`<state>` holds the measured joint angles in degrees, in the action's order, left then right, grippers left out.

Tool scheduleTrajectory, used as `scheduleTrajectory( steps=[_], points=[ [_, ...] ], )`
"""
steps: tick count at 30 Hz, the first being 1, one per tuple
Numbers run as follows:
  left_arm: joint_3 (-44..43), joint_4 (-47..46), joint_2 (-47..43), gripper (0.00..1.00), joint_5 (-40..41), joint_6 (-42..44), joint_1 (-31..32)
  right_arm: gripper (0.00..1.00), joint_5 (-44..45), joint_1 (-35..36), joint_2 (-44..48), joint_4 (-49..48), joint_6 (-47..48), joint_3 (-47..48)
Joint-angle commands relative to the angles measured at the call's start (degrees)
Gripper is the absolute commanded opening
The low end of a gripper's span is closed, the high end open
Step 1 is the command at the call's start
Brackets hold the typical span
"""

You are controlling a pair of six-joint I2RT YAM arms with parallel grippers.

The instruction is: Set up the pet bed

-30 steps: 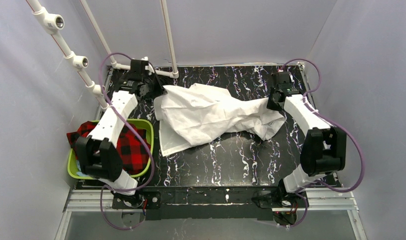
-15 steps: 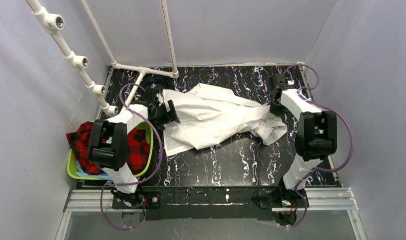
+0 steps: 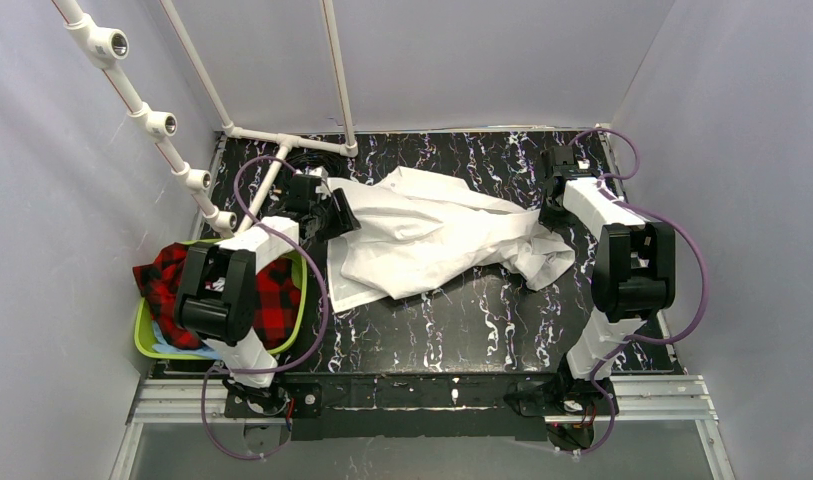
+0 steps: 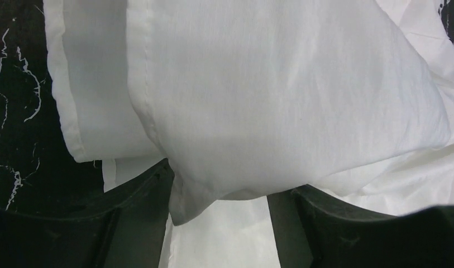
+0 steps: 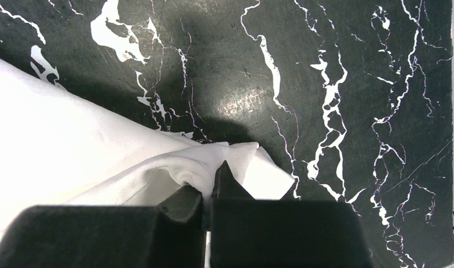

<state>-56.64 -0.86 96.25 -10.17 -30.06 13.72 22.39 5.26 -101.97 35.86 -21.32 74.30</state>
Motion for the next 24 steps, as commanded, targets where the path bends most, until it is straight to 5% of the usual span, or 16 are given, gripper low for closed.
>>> scheduleTrajectory(
  steps=[1, 12, 24],
  points=[
    [-1.6, -0.6, 2.3, 0.62, 5.0, 2.5, 2.0, 0.01, -0.8, -0.3, 1.0, -1.4, -1.3, 2.4],
    [1.5, -3.0, 3.1, 0.72, -0.4, 6.0, 4.0, 0.01, -0.9, -0.2, 1.7, -1.2, -1.3, 2.2],
    [0.1, -0.3, 5.7, 0.11, 4.5, 6.9, 4.0, 0.01, -1.4, -0.2, 3.1, -0.3, -1.2, 3.1]
  ],
)
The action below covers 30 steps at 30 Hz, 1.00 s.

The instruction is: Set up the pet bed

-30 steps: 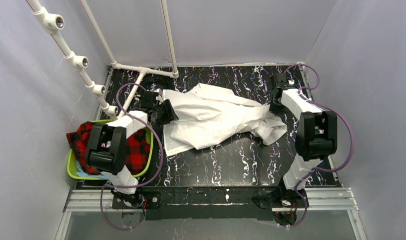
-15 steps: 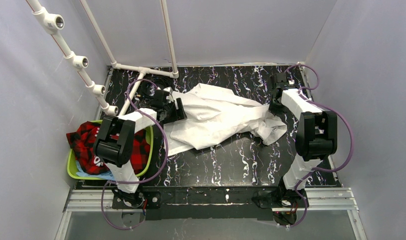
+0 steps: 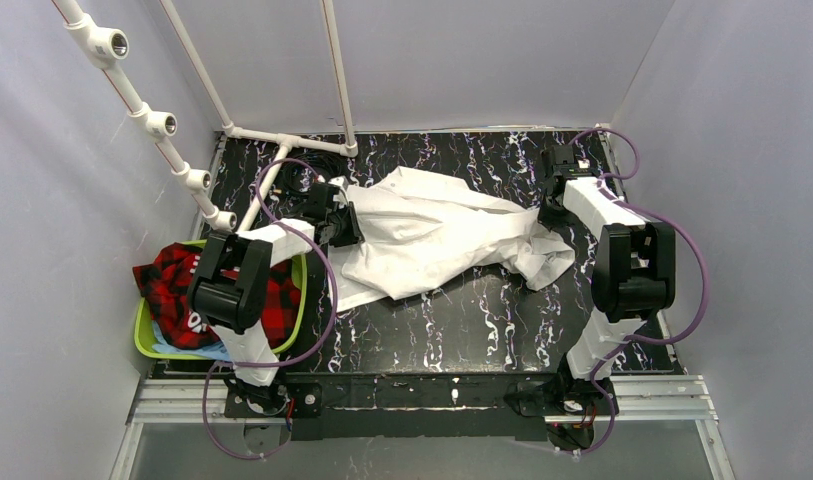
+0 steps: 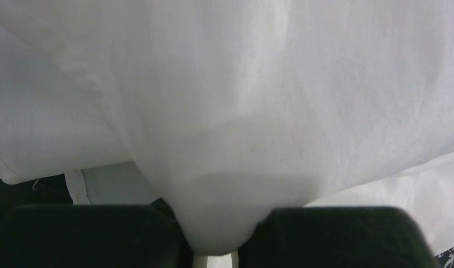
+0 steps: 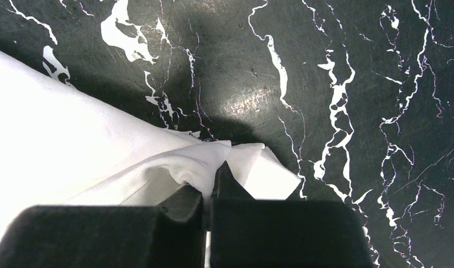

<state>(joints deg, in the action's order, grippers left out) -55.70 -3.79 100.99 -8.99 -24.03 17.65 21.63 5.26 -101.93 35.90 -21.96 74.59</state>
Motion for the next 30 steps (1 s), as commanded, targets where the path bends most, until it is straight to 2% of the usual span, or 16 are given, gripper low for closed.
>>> scheduleTrajectory(
  steps=[1, 2, 6, 11, 12, 17, 19, 21, 24, 30],
  points=[
    [-1.4, 3.3, 0.9, 0.03, 3.9, 0.9, 0.0, 0.01, -0.8, -0.2, 3.2, -0.2, -0.6, 3.0],
    [-2.3, 6.0, 0.8, 0.00, 4.5, 0.9, 0.1, 0.01, -0.9, -0.2, 3.4, 0.1, -0.7, 3.2],
    [-8.3, 17.6, -1.7, 0.00, 6.6, 1.0, 0.0, 0.01, -1.9, -0.2, 4.6, 1.8, -0.4, 4.4],
    [-22.1, 40.0, -4.9, 0.00, 6.4, 1.8, -0.6, 0.02, -5.1, -0.2, 7.3, 2.6, 1.7, 5.8],
    [-24.1, 43.0, -5.8, 0.00, 6.8, 1.6, -0.7, 0.06, -7.0, -0.2, 7.7, 2.7, 2.3, 5.9],
    [-31.3, 49.5, -9.8, 0.00, 8.2, -0.4, -2.1, 0.54, -15.7, -0.2, 11.9, 0.7, 1.4, 2.1],
    [-34.5, 51.8, -10.1, 0.00, 10.7, -2.1, -2.5, 0.68, -17.0, -0.2, 13.9, 1.0, 0.0, -0.5],
    [-36.4, 52.2, -10.7, 0.00, 11.2, -3.4, -2.8, 0.74, -18.2, -0.2, 15.7, 1.9, -1.0, -3.4],
    [-39.6, 53.0, -10.7, 0.00, 11.8, -4.6, -3.4, 0.75, -22.7, -0.2, 18.3, 1.5, -2.3, -9.1],
    [-43.9, 54.6, -9.8, 0.00, 11.8, -4.8, -3.9, 0.78, -26.5, -0.2, 20.5, -6.8, -9.4, -15.4]
  ],
)
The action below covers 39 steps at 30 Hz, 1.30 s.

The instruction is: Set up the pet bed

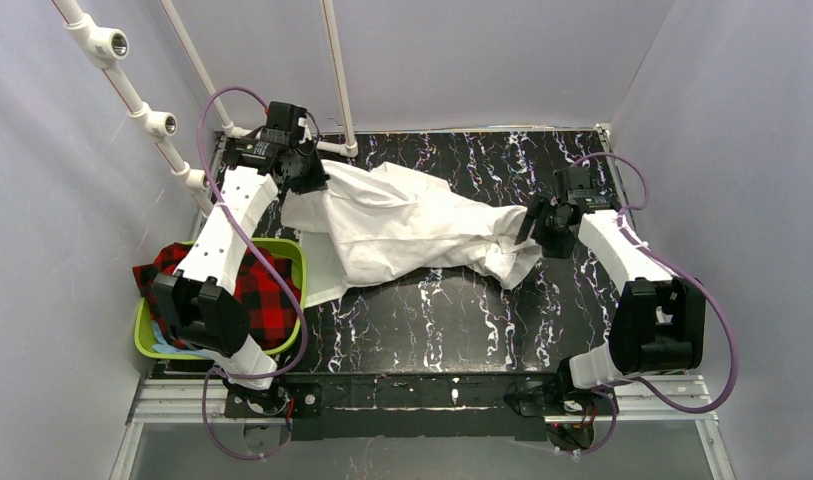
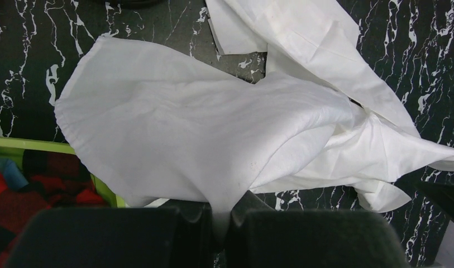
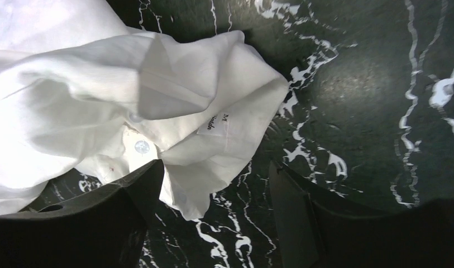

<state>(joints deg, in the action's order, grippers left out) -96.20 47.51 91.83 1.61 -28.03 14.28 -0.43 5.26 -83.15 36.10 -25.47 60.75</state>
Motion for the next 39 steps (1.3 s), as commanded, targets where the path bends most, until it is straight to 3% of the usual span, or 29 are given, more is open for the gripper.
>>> scheduleTrajectory(
  steps=[1, 8, 18, 19, 20, 21, 23, 32, 39],
  points=[
    [-3.7, 3.4, -0.5, 0.00, 1.0, -0.8, -0.6, 0.78, -4.7, -0.2, 1.4, -8.5, -7.1, -2.1],
    [-5.3, 4.3, -0.4, 0.00, -0.2, -1.8, -1.2, 0.72, -3.8, -0.2, -3.3, -16.3, -16.1, -6.2],
    [-5.8, 5.5, -1.4, 0.00, -1.6, -3.3, -1.9, 0.42, -0.5, -0.2, -5.3, -29.7, -18.5, -9.9],
    [-6.2, 5.8, -1.6, 0.00, -1.6, -3.3, -2.1, 0.38, -0.1, -0.2, -4.6, -32.3, -17.2, -10.6],
    [-6.6, 6.1, -1.8, 0.00, -1.6, -3.3, -2.4, 0.29, 0.1, -0.2, -4.2, -34.6, -16.1, -10.9],
    [-7.4, 6.6, -2.0, 0.00, -1.6, -3.2, -2.7, 0.14, 0.9, -0.2, -3.6, -35.5, -14.9, -10.5],
    [-9.6, 7.6, -2.4, 0.00, -1.6, -2.9, -3.5, 0.01, 2.6, -0.3, -1.7, -35.6, -12.2, -8.3],
    [-20.7, 8.5, -4.9, 0.00, -7.3, -3.4, -8.0, 0.01, 3.0, -0.6, 8.6, -30.9, 0.1, 8.3],
    [-27.1, 4.2, -4.9, 0.00, -9.5, -5.6, -10.3, 0.01, 5.4, -0.9, 13.9, -26.3, 10.0, 18.5]
  ],
)
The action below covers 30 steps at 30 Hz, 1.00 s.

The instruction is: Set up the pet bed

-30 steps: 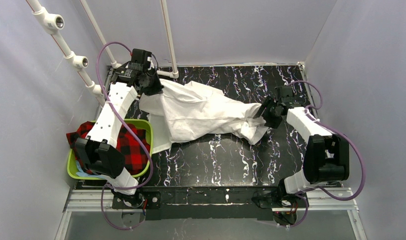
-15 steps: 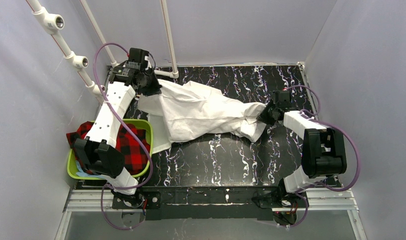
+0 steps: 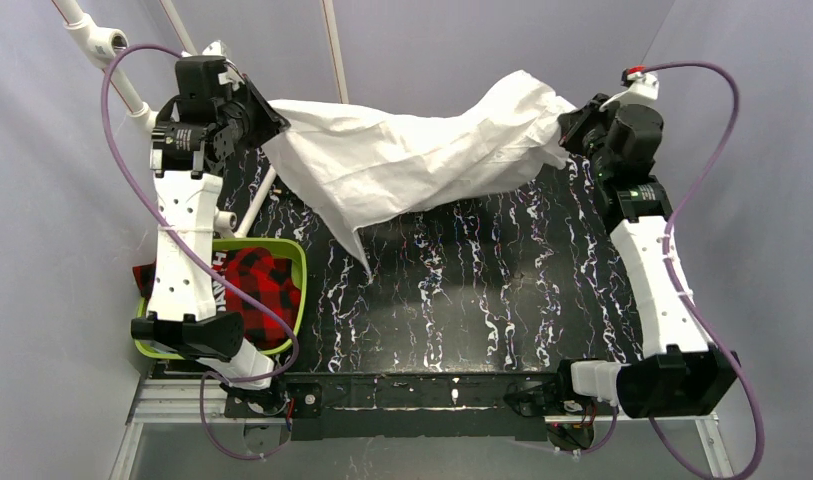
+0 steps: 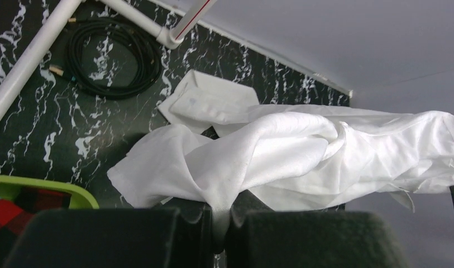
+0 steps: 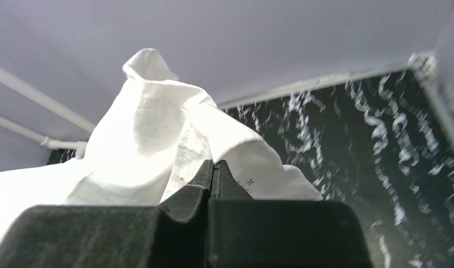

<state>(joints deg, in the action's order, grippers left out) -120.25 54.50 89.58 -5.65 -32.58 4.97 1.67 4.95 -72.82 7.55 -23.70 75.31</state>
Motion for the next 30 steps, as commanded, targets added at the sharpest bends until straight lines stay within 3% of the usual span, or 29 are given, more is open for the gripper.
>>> scheduleTrajectory(
  steps=[1, 4, 8, 11, 12, 13, 14, 16, 20, 24, 30],
  points=[
    [-2.5, -4.0, -3.4, 0.00, -2.6, -1.0, -1.1, 0.01, 4.5, -0.6, 5.0, 2.3, 9.1, 3.5],
    [1.3, -7.2, -6.4, 0.00, -2.1, -0.7, -1.3, 0.01, 8.7, -0.6, 9.6, 3.2, 10.2, -1.0],
    [9.1, -7.1, -9.3, 0.00, -1.8, -0.8, -1.6, 0.01, 12.2, -0.6, 13.2, 17.0, 3.6, -7.7],
    [25.6, -9.4, -12.3, 0.00, -5.8, -2.7, -1.6, 0.03, 13.2, -0.6, 14.3, 29.6, -5.7, -15.9],
    [31.9, -11.0, -13.2, 0.00, -7.3, -4.1, -1.6, 0.25, 13.4, -0.6, 14.2, 33.1, -8.5, -19.2],
    [37.9, -12.4, -13.7, 0.00, -8.8, -4.7, -1.6, 0.53, 12.1, -0.6, 14.1, 35.6, -11.0, -22.0],
    [42.9, -14.3, -13.9, 0.00, -10.3, -4.9, -1.5, 0.70, 9.4, -0.6, 14.0, 36.4, -11.9, -24.1],
    [49.8, -17.1, -13.5, 0.00, -11.0, -5.1, -1.5, 0.81, 0.7, -0.6, 14.8, 33.6, -11.0, -26.4],
    [53.0, -19.8, -9.9, 0.00, -9.2, -3.1, -1.5, 0.85, -6.0, -0.6, 17.0, 22.7, -6.5, -26.5],
    [51.1, -19.4, -7.2, 0.00, -7.8, -1.9, -1.5, 0.84, -10.3, -0.6, 11.5, 13.6, -1.5, -25.2],
    [49.0, -18.3, -5.2, 0.00, -7.6, -1.6, -1.5, 0.79, -17.9, -0.5, 1.8, 17.2, -0.9, -21.1]
  ],
)
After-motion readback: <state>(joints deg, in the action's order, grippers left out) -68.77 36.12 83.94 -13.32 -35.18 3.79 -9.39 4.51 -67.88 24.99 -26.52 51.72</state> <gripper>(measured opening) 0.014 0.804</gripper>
